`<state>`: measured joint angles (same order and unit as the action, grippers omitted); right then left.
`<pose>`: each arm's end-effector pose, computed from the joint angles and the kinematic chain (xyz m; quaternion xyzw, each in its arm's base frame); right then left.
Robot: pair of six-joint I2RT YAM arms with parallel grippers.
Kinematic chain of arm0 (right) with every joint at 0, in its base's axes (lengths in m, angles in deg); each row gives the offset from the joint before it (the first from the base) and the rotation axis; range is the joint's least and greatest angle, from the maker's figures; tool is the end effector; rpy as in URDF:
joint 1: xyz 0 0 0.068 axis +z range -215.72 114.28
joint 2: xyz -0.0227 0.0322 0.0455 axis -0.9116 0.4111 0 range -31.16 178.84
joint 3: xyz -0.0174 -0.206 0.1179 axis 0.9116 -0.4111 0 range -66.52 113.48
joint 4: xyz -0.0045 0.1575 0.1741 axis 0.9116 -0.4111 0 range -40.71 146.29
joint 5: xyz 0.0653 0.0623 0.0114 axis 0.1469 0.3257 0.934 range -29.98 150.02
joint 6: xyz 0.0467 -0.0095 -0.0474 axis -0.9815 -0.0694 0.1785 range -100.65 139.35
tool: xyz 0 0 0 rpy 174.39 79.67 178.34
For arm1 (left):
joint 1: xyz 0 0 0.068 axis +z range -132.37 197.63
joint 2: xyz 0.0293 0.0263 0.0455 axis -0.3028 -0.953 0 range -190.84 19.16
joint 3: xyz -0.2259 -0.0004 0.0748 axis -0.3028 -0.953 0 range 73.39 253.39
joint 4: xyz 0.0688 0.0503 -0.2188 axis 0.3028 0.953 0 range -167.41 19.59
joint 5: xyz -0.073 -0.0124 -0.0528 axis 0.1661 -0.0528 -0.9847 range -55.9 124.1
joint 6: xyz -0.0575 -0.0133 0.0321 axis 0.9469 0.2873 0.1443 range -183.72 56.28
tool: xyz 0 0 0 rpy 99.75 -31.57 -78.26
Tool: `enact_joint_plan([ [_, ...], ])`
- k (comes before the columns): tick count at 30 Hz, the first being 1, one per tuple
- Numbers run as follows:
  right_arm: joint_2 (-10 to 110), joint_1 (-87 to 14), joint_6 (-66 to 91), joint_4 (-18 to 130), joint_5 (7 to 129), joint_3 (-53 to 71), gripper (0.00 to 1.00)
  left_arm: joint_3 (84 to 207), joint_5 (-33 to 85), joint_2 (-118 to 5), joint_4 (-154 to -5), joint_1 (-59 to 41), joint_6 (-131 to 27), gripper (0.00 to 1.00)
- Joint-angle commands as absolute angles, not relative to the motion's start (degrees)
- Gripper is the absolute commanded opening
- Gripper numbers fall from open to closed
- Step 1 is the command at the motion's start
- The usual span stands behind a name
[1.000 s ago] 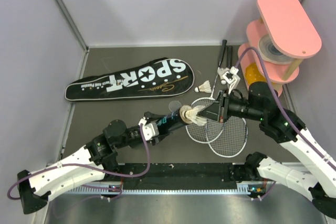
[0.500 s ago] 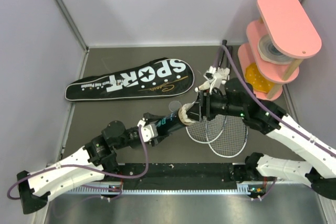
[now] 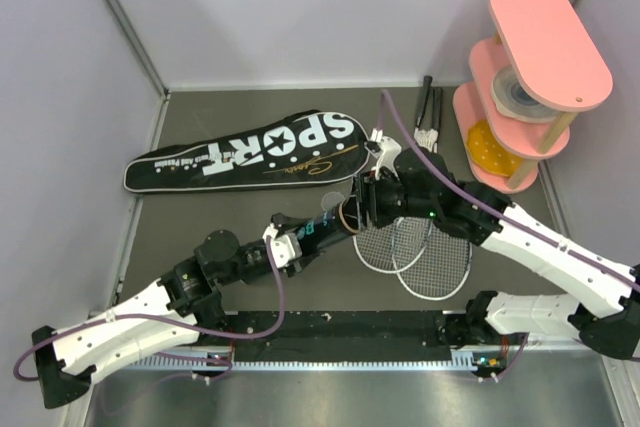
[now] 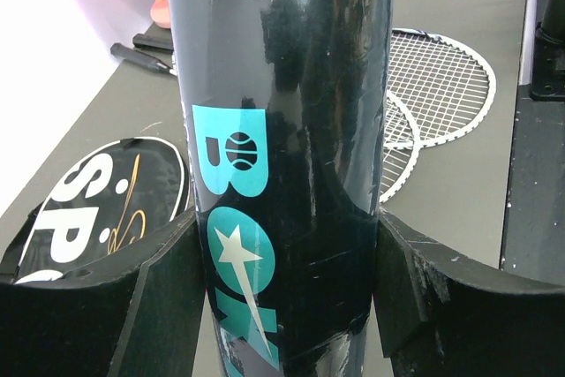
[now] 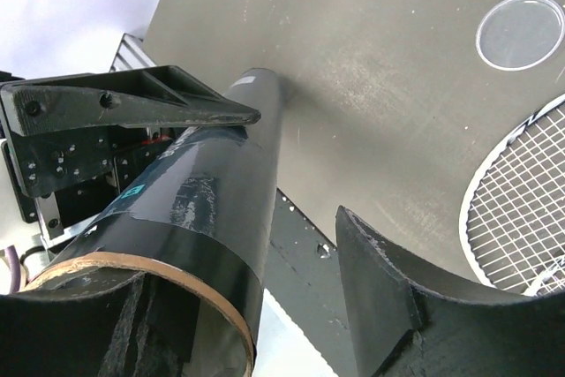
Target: Pack up the badminton gear
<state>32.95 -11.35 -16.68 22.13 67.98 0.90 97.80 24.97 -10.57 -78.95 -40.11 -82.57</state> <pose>0.1351 0.2013 0.3256 -0.1721 0.8511 0.3919 0.3041 0.0834 -0.1482 0.2579 0.4936 0.5375 -0.2815 0.6230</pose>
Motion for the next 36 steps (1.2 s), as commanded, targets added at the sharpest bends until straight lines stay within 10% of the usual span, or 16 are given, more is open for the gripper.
enact_joint_plan([
  [1, 30.3, -10.5, -15.0, 24.9, 65.0, 4.0, 0.59, 99.1, 23.3, -9.6, -84.9, -40.6, -82.5, 0.21],
  [15, 6.7, -13.5, -12.4, 29.0, 35.0, -7.9, 0.77, 99.1, 29.1, -7.8, -85.7, -40.6, -82.7, 0.2],
  [20, 19.4, -35.4, -20.9, 28.0, 51.5, -8.2, 0.77, 99.1, 29.1, -6.9, -85.6, -40.6, -82.5, 0.2],
  [36, 66.6, -49.3, -2.2, 40.6, 67.3, 8.0, 0.7, 99.1, 27.9, -4.5, -86.0, -40.6, -81.6, 0.22],
])
